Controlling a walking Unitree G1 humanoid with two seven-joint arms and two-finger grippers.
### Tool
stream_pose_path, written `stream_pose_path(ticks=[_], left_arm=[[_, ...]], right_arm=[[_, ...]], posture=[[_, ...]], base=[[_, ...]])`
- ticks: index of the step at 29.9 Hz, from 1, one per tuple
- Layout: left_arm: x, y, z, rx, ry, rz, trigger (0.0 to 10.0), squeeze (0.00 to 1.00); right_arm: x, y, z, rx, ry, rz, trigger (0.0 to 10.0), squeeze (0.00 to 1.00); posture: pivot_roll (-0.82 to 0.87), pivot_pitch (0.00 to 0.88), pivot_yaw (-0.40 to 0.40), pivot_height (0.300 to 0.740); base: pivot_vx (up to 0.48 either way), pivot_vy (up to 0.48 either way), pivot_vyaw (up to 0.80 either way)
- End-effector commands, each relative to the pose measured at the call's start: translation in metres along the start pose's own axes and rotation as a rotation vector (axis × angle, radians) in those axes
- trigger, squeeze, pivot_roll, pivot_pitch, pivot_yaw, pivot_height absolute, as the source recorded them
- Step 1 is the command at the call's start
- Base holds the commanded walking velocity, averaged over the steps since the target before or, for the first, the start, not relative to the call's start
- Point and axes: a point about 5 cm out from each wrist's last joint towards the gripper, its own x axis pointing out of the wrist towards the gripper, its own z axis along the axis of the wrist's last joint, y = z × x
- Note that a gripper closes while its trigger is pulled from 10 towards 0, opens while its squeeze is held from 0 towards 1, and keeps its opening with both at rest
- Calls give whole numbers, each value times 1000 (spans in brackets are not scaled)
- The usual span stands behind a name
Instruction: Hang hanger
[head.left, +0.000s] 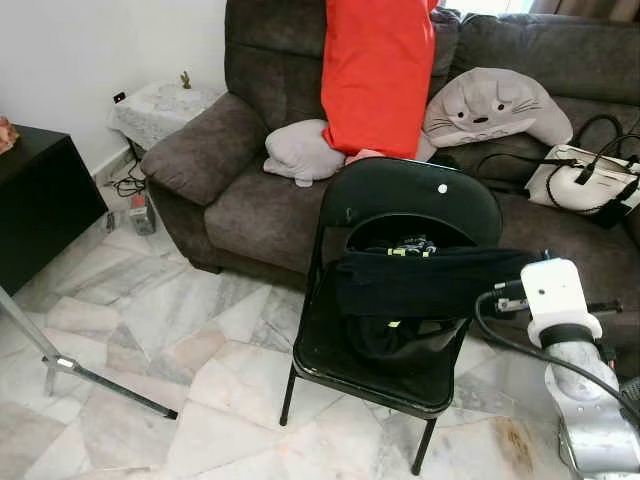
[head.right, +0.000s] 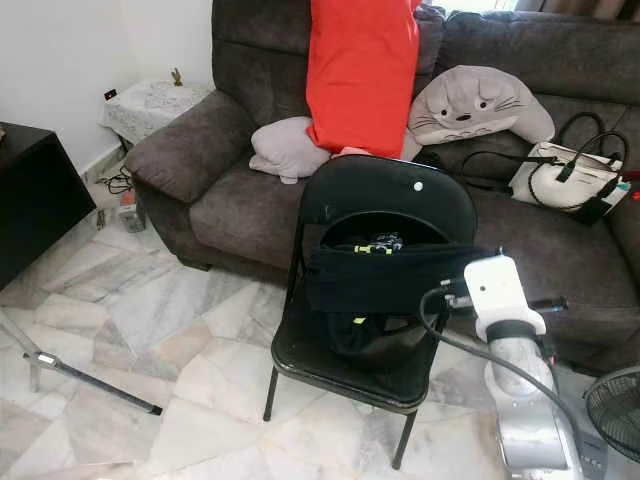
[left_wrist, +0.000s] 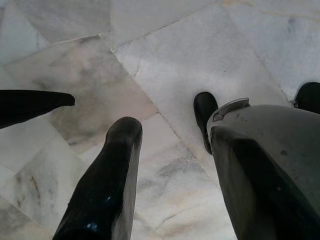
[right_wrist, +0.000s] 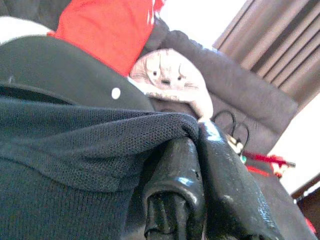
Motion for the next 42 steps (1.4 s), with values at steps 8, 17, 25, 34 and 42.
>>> stream_pose_path(ticks=[8, 17, 25, 34, 42], left_arm=[[-3, 3, -10, -4, 32, 7, 10000, 0], [-3, 3, -10, -3, 31, 5, 10000, 0], [-3, 3, -10, -2, 32, 3, 10000, 0], [-3, 3, -11, -2, 34, -1, 10000, 0], [-3, 4, -11, 1, 38, -3, 10000, 0]], right_arm=[[10, -31, 61, 22, -247, -100, 0, 0], [11, -44, 97, 30, -363, -123, 0, 0], [14, -45, 88, 36, -286, -104, 0, 0], [2, 6, 7, 54, 87, 196, 0, 0], [-5, 28, -24, 6, 199, 304, 0, 0]], posture=[[-24, 96, 4, 740], [-27, 92, 4, 740], [-27, 96, 1, 740], [-19, 103, 1, 740], [-11, 108, 7, 740]], base=[[0, 0, 0], [0, 0, 0], [0, 0, 0], [0, 0, 0], [0, 0, 0]])
